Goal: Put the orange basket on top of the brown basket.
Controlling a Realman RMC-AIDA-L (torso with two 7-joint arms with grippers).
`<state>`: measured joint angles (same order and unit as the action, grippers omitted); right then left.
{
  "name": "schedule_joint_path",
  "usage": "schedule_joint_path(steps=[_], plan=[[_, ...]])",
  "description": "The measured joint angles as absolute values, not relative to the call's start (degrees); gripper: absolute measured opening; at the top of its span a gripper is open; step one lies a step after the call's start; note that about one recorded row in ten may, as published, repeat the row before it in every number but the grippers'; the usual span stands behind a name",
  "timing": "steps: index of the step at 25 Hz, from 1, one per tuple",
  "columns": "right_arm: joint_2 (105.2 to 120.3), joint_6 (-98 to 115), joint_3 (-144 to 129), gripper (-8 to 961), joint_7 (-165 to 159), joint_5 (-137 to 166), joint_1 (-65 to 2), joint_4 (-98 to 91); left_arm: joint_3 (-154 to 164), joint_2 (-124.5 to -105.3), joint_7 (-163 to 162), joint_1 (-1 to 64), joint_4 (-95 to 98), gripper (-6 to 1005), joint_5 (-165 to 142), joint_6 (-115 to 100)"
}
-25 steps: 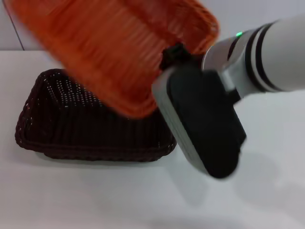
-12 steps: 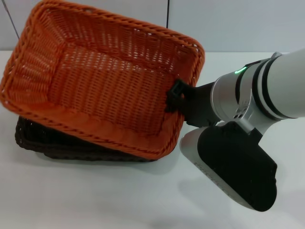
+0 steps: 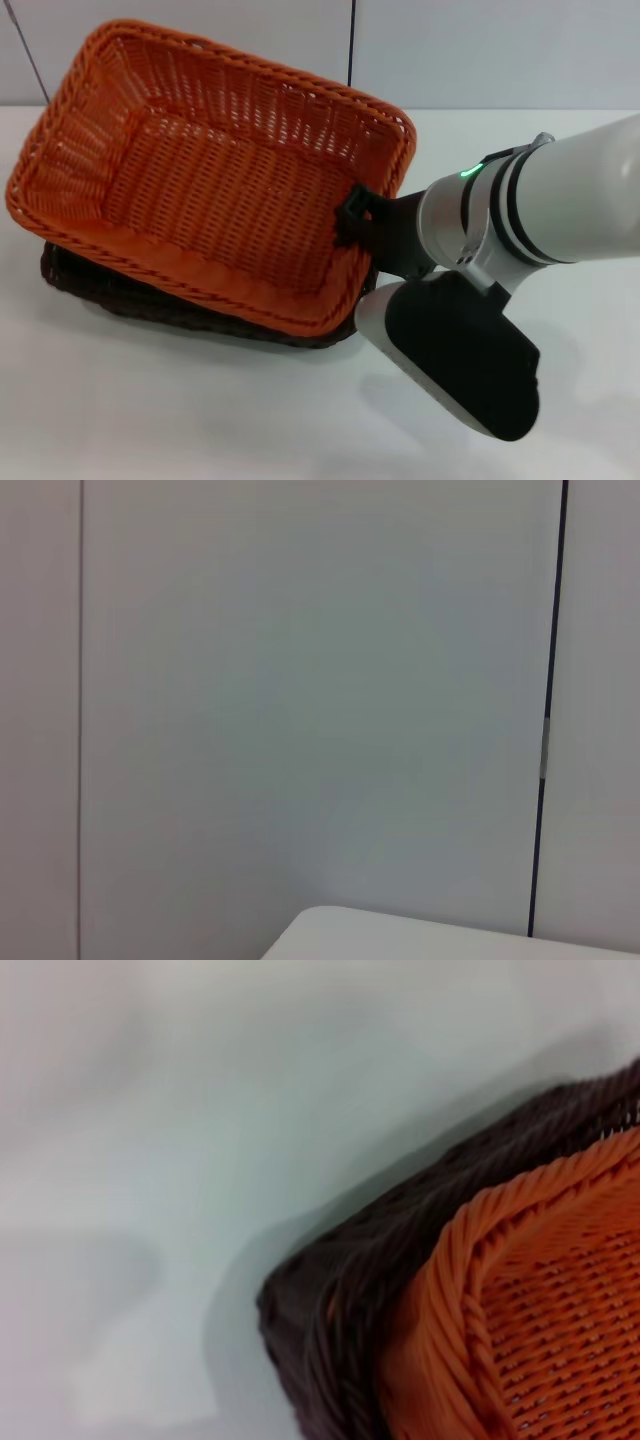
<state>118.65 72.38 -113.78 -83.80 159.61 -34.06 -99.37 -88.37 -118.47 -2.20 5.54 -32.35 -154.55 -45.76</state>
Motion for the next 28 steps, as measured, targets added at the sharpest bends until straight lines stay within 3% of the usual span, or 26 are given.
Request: schedule_joint_path(steps=[15, 26, 28], plan=[[118.34, 73.76, -117.48, 236, -94.02, 164.91, -29.55, -105.67, -88.63, -118.24, -2.2, 8.29, -30.04, 800, -154.51, -44.26], [119.41, 74.73, -118.5, 679, -100.19, 167.42, -17.29, -118.6, -89.78, -117.94, -1.7, 10.1, -28.01, 800, -154.56, -44.21], [119.42, 73.67, -118.11, 684, -101.43, 167.42, -16.47, -118.55, -90.23, -117.89, -1.6, 10.14, -27.87, 800, -154.66, -44.27]])
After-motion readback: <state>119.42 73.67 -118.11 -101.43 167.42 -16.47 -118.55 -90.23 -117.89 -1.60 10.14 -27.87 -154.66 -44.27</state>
